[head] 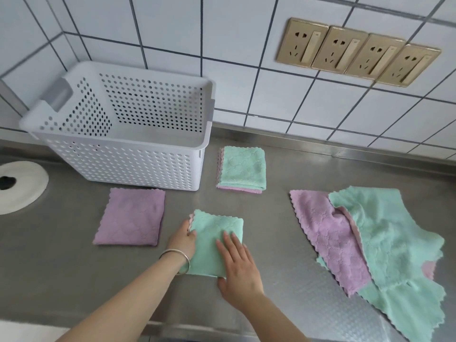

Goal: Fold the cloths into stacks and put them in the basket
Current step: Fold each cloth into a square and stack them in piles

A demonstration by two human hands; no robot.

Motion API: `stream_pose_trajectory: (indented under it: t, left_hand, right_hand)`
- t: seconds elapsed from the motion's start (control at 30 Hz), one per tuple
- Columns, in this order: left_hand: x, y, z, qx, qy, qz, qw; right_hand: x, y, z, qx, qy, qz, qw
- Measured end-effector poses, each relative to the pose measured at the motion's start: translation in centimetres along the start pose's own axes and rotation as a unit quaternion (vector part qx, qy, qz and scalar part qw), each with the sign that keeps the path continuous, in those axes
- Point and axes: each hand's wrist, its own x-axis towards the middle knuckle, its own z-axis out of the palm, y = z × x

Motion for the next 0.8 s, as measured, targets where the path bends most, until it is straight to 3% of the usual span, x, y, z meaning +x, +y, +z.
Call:
stream_pose_trajectory:
  t: [0.13, 0.37, 0.7, 0.8]
  left_hand:
    - [-0.3, -0.2, 0.3, 0.013, 0.022, 0.01, 1.0]
    - [-0.5, 0.1, 1.0, -0.005, 0.147, -0.001, 0.989]
    - [1.3, 0.7, 1.2, 0.029, 0.157, -0.053, 0.986]
    - [1.4, 0.7, 1.1, 0.028, 0.176, -0.035, 0.983]
  right_hand:
    - [-0.1, 0.2, 0.9, -0.019, -0.01, 0.01, 1.0]
    - [0.0, 0.5, 1.6, -0.038, 0.0, 0.019, 0.999]
    - [0.1, 0.3, 1.7, -0.029, 0.0, 0.015, 0.999]
    - [0.0, 0.2, 1.6, -0.02, -0.004, 0.015, 1.0]
